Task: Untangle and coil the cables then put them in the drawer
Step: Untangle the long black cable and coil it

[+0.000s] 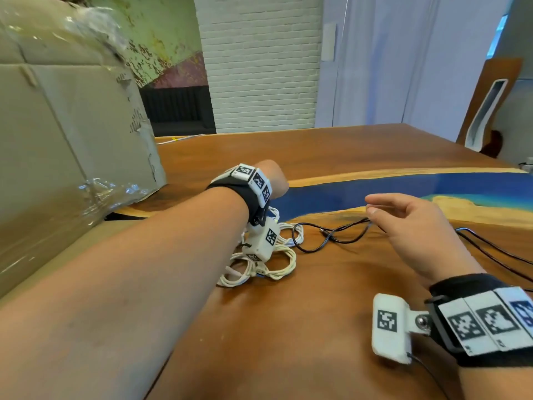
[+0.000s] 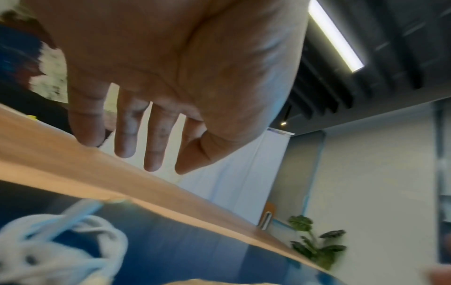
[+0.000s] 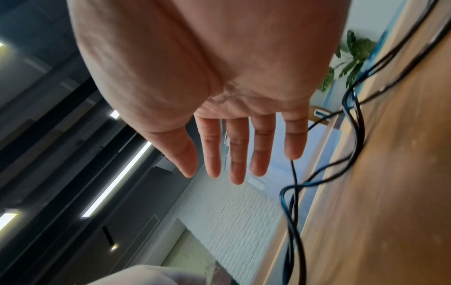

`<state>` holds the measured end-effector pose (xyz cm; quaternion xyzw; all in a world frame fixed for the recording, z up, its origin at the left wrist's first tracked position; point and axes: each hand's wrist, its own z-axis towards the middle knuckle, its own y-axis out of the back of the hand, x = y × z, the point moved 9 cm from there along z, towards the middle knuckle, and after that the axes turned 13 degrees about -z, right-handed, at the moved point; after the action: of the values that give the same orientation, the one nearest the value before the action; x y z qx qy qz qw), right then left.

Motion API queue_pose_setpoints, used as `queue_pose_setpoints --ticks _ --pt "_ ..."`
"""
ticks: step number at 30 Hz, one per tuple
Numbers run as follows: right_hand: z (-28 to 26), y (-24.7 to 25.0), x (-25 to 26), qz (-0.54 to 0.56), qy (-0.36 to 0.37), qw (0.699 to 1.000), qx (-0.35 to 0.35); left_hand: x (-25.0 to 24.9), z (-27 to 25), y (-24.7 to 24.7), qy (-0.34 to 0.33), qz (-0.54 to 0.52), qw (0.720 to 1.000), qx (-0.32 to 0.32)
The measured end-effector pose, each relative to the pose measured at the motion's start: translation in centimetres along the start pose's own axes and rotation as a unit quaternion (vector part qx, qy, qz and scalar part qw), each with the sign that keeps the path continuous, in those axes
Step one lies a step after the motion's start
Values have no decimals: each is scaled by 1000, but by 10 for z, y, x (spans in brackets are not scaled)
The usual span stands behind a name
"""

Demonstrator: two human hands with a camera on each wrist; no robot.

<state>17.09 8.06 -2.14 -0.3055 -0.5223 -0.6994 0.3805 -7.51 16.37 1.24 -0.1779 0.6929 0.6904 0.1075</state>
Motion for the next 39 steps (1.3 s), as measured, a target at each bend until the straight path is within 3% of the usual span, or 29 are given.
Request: queue_pose_setpoints --ticks 3,9,13,19,23,27,30,33,36,39 --pt "2 29 -6 -42 -15 998 -34 -35 -26 11 -55 -160 985 -34" --pt "5 71 -40 -99 -90 989 -57 -84 -109 2 -147 -358 922 -9" --pt "6 64 -61 -132 -131 982 -14 -77 -131 -21 -133 -428 894 14" --pt "3 56 -79 -180 -178 966 48 -52 -123 -64 -63 -523 848 55" --pt "5 56 -86 -210 -187 958 52 -50 -95 -87 -14 -506 857 93" --pt "9 69 -93 -203 -195 960 -10 -66 -79 -111 -5 -348 920 178" --pt "10 93 -93 -141 -194 964 -112 -84 -83 -112 -40 -205 963 172" --pt "11 103 -84 -120 -165 967 -152 -100 -79 -105 -70 -235 962 124" --pt "13 99 -69 -118 -115 974 -153 -110 -76 -92 -109 -391 911 66" --pt "15 93 -58 -84 -82 981 -153 -115 -86 -81 -125 -575 806 63"
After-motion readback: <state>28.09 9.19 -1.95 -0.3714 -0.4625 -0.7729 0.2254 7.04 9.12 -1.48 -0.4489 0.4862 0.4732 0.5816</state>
